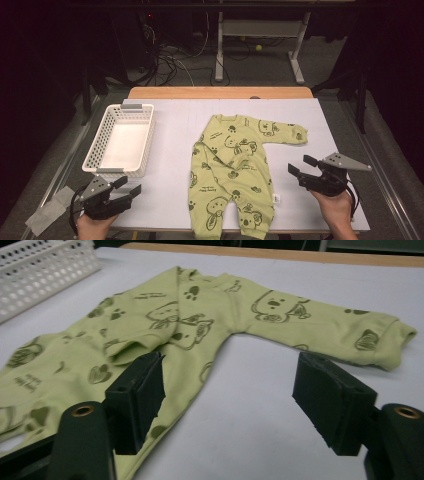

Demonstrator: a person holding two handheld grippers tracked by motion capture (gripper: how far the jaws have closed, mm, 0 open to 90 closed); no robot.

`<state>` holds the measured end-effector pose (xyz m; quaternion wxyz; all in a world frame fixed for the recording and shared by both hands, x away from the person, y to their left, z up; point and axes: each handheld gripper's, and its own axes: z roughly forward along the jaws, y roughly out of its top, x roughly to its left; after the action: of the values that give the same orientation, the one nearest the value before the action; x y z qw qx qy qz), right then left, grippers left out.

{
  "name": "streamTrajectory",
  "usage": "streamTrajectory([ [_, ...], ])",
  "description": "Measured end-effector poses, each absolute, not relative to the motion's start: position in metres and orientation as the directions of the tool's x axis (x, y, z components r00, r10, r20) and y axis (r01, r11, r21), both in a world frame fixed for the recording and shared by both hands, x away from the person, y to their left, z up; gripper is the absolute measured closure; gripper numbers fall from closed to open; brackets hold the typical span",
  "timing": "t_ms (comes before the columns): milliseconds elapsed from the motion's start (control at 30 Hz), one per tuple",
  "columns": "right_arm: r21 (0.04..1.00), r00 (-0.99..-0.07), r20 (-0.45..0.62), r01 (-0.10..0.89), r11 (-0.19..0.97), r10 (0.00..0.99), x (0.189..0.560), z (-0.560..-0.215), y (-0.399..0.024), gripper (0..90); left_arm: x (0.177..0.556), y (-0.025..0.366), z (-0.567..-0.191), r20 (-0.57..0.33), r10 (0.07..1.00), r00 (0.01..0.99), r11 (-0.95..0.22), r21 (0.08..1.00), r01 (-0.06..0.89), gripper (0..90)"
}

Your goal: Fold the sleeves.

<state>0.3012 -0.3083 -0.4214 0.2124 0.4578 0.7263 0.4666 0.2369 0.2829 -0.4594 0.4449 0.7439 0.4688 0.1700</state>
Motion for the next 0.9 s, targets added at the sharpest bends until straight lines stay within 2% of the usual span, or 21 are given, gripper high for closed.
streamTrajectory([
  [367,0.794,-0.369,0.097,0.589,0.151,0.924,0.353,-0.419,-0.313,46.1,0.239,0.282,-0.461,-0.164,0.846,0.507,-0.173,0.815,0.553,33.4],
  [900,0.633,-0.284,0.019,0.746,0.209,0.959,0.417,-0.412,-0.313,53.3,0.240,0.281,-0.462,-0.170,0.842,0.512,-0.175,0.812,0.557,33.4],
])
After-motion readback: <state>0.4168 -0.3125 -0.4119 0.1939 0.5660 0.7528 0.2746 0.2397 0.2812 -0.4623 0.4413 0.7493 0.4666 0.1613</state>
